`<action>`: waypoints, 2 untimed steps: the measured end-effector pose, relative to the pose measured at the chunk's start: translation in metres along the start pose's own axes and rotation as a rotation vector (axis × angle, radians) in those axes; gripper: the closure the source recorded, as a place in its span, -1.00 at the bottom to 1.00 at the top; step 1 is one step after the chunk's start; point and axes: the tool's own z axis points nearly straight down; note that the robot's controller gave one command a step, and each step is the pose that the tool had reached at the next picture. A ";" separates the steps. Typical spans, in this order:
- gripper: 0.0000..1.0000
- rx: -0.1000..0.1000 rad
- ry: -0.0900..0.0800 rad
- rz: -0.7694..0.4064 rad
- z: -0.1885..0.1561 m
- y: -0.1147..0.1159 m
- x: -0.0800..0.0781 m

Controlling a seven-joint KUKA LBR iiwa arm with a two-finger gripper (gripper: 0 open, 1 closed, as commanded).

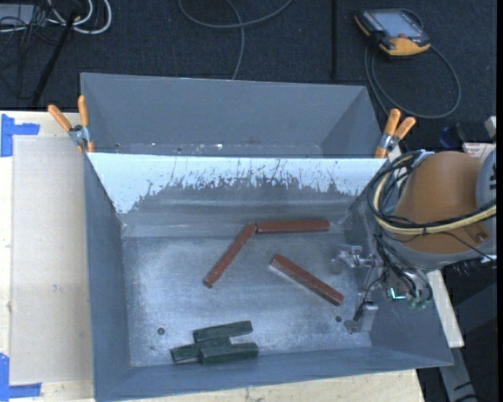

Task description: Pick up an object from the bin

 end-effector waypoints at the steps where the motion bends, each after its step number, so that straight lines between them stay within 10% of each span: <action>1: -1.00 0.002 -0.007 -0.003 -0.004 0.000 -0.002; 2: -1.00 0.002 -0.014 0.053 0.025 0.002 0.007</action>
Offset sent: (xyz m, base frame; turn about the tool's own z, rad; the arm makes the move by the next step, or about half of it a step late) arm -0.0227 0.0053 -0.0632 0.1151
